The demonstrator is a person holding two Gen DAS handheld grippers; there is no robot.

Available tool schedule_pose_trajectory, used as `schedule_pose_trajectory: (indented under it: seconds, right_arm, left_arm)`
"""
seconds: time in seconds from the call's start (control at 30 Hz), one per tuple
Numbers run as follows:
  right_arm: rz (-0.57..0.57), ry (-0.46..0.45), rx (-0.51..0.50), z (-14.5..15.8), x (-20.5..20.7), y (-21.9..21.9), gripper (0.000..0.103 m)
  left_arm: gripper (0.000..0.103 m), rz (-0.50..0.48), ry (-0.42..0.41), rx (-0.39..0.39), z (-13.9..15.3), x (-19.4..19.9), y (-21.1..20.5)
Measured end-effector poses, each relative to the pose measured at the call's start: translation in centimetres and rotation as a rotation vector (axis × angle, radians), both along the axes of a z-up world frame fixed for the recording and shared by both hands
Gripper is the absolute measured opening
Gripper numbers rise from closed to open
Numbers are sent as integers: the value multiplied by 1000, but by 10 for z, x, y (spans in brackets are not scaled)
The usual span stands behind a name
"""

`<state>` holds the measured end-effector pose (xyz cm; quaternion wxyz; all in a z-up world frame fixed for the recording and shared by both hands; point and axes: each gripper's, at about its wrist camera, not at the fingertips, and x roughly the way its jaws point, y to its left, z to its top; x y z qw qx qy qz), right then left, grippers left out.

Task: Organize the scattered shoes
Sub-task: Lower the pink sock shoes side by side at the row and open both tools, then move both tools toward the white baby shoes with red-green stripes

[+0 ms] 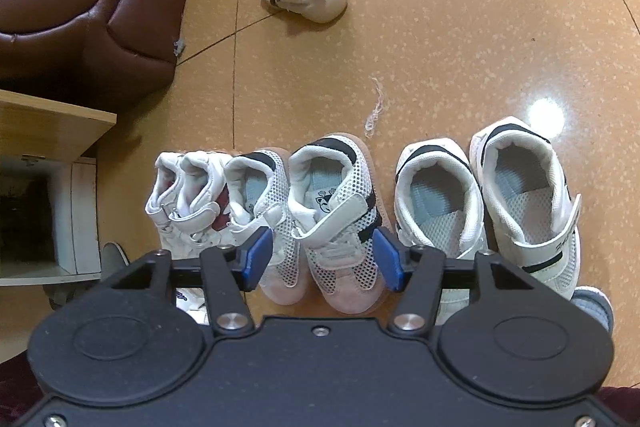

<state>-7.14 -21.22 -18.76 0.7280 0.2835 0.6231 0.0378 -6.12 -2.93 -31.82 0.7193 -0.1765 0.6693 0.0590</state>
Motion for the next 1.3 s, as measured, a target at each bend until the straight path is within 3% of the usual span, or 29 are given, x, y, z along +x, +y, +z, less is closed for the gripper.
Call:
schedule_pose_trajectory:
  seconds: [0.27, 0.33, 0.47, 0.53, 0.67, 0.77, 0.93, 1.0, 1.13, 1.2, 1.3]
  right_arm:
    - [-10, -8, -10, 4, -2, -2, 59]
    - [-13, -8, -11, 6, -3, -3, 59]
    - [-28, -16, -8, 11, -8, -7, 60]
    - [-30, -22, -7, 14, -9, -7, 60]
    - [-34, -36, -6, 20, -11, -8, 61]
    - [-36, -40, -5, 22, -12, -9, 61]
    - [-45, -51, 21, 26, -11, -9, 61]
    - [-48, -78, 34, 31, -7, -7, 61]
    - [-28, -130, 51, 43, 5, -2, 60]
    - [-5, -165, 63, 51, 16, -1, 52]
    - [32, -242, 58, 69, 37, -1, 49]
  left_arm:
    - [14, -82, 32, 28, -5, 2, -7]
    - [28, -77, 50, -16, -10, 1, -7]
    - [37, -100, 43, -6, -6, 3, -11]
    - [54, -99, 22, -12, 1, 4, -12]
    - [55, -114, -6, -8, 17, 6, -13]
    - [55, -62, -39, -47, 41, 7, 1]
    - [55, 13, -164, -73, 75, 17, 30]
    - [55, 42, -219, -60, 89, 26, 47]
    - [55, 9, -311, -7, 102, 35, 55]
    - [55, 1, -340, -14, 107, 34, 55]
    - [55, -12, -373, -26, 115, 43, 56]
